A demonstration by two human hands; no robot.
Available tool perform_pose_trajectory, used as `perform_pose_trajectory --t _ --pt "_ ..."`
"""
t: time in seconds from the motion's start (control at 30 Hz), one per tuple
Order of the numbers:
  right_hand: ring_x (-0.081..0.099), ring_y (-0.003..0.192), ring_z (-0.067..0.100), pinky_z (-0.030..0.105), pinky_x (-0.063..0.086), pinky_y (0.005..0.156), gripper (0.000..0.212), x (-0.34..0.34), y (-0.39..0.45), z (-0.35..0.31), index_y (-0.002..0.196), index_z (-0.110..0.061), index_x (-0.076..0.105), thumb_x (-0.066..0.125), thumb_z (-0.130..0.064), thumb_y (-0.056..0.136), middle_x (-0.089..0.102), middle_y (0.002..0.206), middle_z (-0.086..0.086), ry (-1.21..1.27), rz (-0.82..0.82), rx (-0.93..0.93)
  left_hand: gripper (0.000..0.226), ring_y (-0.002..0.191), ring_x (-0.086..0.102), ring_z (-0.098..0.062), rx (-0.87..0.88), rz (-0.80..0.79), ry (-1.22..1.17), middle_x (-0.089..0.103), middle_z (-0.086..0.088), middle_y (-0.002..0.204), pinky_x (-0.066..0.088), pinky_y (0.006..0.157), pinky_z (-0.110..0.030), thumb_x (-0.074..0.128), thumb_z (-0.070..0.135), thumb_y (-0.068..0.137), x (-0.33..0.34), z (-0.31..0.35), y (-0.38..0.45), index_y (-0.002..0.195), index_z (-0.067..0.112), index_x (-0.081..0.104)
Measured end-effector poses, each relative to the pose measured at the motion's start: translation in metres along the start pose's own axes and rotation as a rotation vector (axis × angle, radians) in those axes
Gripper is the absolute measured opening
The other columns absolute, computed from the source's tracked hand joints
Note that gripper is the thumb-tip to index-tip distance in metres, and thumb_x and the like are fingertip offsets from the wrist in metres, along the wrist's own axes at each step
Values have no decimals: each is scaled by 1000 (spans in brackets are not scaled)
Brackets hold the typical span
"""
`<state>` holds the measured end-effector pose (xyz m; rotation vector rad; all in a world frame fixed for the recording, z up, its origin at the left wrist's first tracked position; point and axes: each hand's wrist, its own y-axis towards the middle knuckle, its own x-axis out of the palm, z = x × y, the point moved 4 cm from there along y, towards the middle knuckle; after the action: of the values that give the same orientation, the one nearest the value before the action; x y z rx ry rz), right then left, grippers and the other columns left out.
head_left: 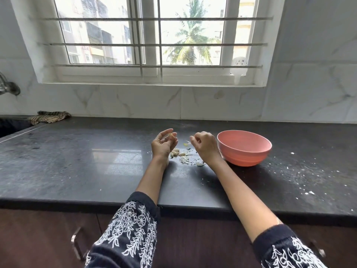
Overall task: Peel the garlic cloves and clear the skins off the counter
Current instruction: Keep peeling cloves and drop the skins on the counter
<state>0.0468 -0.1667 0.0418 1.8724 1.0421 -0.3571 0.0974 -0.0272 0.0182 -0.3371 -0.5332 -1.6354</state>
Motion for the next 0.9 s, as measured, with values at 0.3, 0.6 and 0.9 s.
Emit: perform_pose_trajectory --t 0.3,0.6,0.9 --pt "52 77 14 28 42 68 18 -7 -4 -14 99 -14 63 65 -19 82 58 78 -6 78 68 -98 14 72 67 -8 -87 -149 7 71 3 83 53 79 -25 59 -2 86 9 -4 -3 90 12 57" --pt "55 85 19 34 47 68 12 -3 -6 -16 87 -11 68 62 -22 86 66 84 2 -38 45 -201 13 68 71 -15 -108 -275 -33 73 -5 73 58 71 -26 55 -8 86 19 -7 -9 92 3 58" --pt "54 87 17 30 43 66 14 -4 -7 -19 88 -11 69 61 -22 87 66 85 0 -75 57 -238 12 69 71 -15 -77 -281 -18 72 -7 71 58 67 -24 55 -10 84 17 -6 -10 89 0 60"
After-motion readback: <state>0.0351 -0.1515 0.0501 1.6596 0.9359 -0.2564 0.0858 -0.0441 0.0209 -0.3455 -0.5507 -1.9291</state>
